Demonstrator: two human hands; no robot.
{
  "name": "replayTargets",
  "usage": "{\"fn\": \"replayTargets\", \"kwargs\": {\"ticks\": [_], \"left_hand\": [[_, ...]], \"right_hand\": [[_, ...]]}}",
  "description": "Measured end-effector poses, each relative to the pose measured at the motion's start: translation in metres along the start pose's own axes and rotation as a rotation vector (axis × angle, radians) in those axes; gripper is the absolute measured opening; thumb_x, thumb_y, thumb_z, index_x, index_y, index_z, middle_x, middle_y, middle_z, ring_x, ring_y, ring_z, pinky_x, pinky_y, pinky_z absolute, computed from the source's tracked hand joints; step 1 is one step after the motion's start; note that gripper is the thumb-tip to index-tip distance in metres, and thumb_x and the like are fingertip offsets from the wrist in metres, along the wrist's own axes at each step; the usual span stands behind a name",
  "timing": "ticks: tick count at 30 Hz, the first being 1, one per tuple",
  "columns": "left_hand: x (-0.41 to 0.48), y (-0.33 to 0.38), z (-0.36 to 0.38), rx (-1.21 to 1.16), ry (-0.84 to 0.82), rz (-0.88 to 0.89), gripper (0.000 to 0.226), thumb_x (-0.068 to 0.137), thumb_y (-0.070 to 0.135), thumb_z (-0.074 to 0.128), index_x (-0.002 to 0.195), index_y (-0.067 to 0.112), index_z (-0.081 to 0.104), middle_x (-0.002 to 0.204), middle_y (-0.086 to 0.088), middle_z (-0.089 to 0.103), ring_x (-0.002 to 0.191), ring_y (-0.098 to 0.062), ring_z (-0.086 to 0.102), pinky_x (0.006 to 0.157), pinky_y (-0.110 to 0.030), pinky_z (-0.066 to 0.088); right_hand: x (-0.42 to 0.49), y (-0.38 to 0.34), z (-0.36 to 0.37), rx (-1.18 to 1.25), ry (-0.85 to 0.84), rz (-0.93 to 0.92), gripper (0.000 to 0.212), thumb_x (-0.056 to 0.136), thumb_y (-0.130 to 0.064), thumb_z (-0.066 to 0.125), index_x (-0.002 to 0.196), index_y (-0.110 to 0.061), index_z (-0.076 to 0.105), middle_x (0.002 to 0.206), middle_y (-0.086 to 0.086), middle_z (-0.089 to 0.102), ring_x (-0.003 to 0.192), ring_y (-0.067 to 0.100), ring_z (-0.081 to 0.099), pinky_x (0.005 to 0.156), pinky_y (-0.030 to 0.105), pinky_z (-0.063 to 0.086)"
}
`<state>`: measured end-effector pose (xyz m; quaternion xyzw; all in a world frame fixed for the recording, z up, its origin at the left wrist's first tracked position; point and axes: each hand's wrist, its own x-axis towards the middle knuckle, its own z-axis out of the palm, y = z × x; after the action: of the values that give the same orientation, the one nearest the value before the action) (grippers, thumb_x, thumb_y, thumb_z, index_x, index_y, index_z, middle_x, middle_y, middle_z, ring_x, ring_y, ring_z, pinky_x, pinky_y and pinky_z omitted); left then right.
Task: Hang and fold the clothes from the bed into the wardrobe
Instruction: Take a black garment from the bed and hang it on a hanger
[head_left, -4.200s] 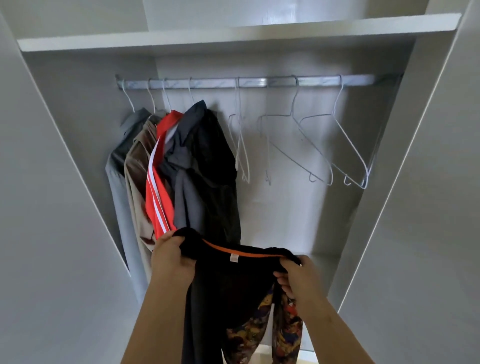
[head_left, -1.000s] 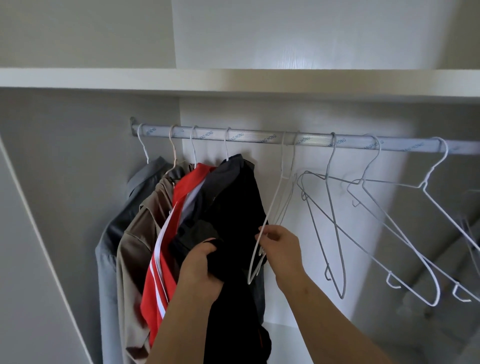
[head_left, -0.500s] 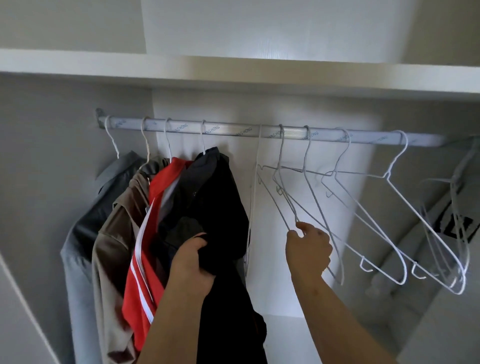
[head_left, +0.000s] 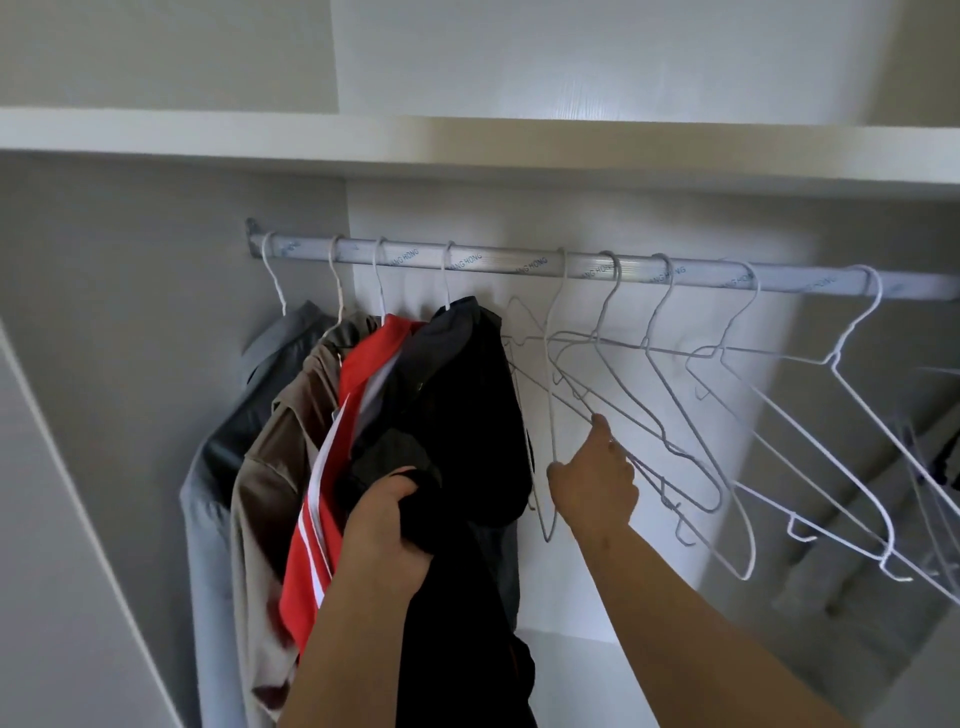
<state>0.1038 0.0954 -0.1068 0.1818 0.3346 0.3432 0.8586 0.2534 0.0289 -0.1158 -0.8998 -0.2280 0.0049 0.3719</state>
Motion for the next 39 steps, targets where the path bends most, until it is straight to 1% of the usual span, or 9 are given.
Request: {"fn": "replayTargets", "kwargs": {"ticks": [3, 6, 9, 11, 14, 18, 27, 33, 39], "left_hand": [[0.002, 0.006, -0.003, 0.003, 0.012, 0.013, 0.008, 0.086, 0.009, 0.055, 0.087, 0.01, 0.063, 0.069, -0.006, 0.067, 0.068, -0.019, 0.062, 0.06, -0.034, 0.05], [0.004, 0.013, -0.003, 0.018, 0.016, 0.017, 0.011, 0.087, 0.008, 0.054, 0.081, 0.009, 0.063, 0.062, -0.005, 0.064, 0.065, -0.018, 0.059, 0.063, -0.032, 0.05], [0.006, 0.018, -0.004, 0.035, 0.034, 0.008, 0.011, 0.088, 0.008, 0.054, 0.079, 0.008, 0.061, 0.051, -0.004, 0.061, 0.061, -0.016, 0.055, 0.063, -0.03, 0.049], [0.008, 0.022, -0.006, 0.044, 0.041, 0.006, 0.01, 0.088, 0.009, 0.054, 0.08, 0.009, 0.061, 0.055, -0.004, 0.063, 0.062, -0.017, 0.056, 0.061, -0.031, 0.048], [0.014, 0.03, -0.011, 0.071, 0.046, 0.005, 0.01, 0.088, 0.01, 0.054, 0.082, 0.011, 0.061, 0.067, -0.005, 0.061, 0.059, -0.017, 0.058, 0.055, -0.031, 0.047], [0.018, 0.037, -0.014, 0.056, 0.041, -0.026, 0.012, 0.09, 0.012, 0.054, 0.079, 0.011, 0.058, 0.048, -0.002, 0.058, 0.036, -0.011, 0.055, 0.039, -0.019, 0.046], [0.019, 0.041, -0.018, 0.037, 0.022, -0.072, 0.019, 0.091, 0.013, 0.054, 0.109, 0.009, 0.058, 0.087, -0.006, 0.063, 0.071, -0.016, 0.059, 0.06, -0.031, 0.047], [0.014, 0.037, -0.018, 0.016, 0.024, -0.109, 0.039, 0.089, 0.016, 0.057, 0.128, 0.014, 0.05, 0.102, -0.003, 0.062, 0.075, -0.015, 0.058, 0.056, -0.031, 0.045], [-0.001, 0.03, -0.013, 0.027, -0.016, -0.111, 0.033, 0.092, 0.015, 0.053, 0.125, 0.01, 0.052, 0.091, -0.009, 0.061, 0.081, -0.019, 0.059, 0.068, -0.032, 0.046]], "right_hand": [[0.009, 0.004, 0.002, -0.035, -0.047, 0.077, 0.073, 0.086, -0.032, 0.059, 0.146, -0.016, 0.021, 0.142, 0.014, 0.039, 0.127, 0.033, 0.037, 0.101, 0.043, 0.033], [0.011, -0.004, 0.009, 0.255, -0.19, 0.068, 0.07, 0.089, -0.037, 0.058, 0.146, -0.017, 0.023, 0.139, 0.011, 0.044, 0.12, 0.029, 0.045, 0.097, 0.037, 0.04], [0.007, -0.016, 0.018, 0.58, -0.277, 0.093, 0.055, 0.093, -0.017, 0.052, 0.142, -0.014, 0.029, 0.109, 0.006, 0.055, 0.073, 0.009, 0.053, 0.053, 0.012, 0.043], [0.007, -0.02, 0.024, 0.668, -0.215, 0.1, 0.038, 0.095, -0.006, 0.04, 0.132, -0.013, 0.041, 0.083, 0.005, 0.056, 0.057, 0.009, 0.047, 0.043, 0.015, 0.037], [0.008, -0.027, 0.03, 0.637, -0.158, 0.069, 0.034, 0.097, -0.009, 0.032, 0.127, -0.014, 0.047, 0.075, -0.001, 0.05, 0.057, 0.008, 0.041, 0.049, 0.018, 0.032], [0.009, -0.042, 0.035, 0.561, -0.231, 0.01, 0.031, 0.096, -0.012, 0.034, 0.118, -0.011, 0.056, 0.07, -0.004, 0.045, 0.056, 0.006, 0.039, 0.048, 0.015, 0.03], [0.0, -0.059, 0.034, 0.658, -0.148, -0.035, 0.026, 0.096, -0.016, 0.038, 0.113, -0.016, 0.058, 0.068, -0.006, 0.046, 0.055, 0.006, 0.041, 0.049, 0.017, 0.031], [-0.012, -0.056, 0.025, 0.711, -0.144, -0.1, 0.034, 0.099, -0.022, 0.033, 0.068, -0.027, 0.045, 0.056, -0.007, 0.038, 0.045, 0.003, 0.034, 0.046, 0.019, 0.027], [-0.014, -0.06, 0.002, 0.706, -0.068, -0.17, 0.031, 0.097, -0.013, 0.029, 0.108, -0.03, 0.051, 0.061, -0.01, 0.043, 0.055, 0.003, 0.039, 0.053, 0.018, 0.03]]}}
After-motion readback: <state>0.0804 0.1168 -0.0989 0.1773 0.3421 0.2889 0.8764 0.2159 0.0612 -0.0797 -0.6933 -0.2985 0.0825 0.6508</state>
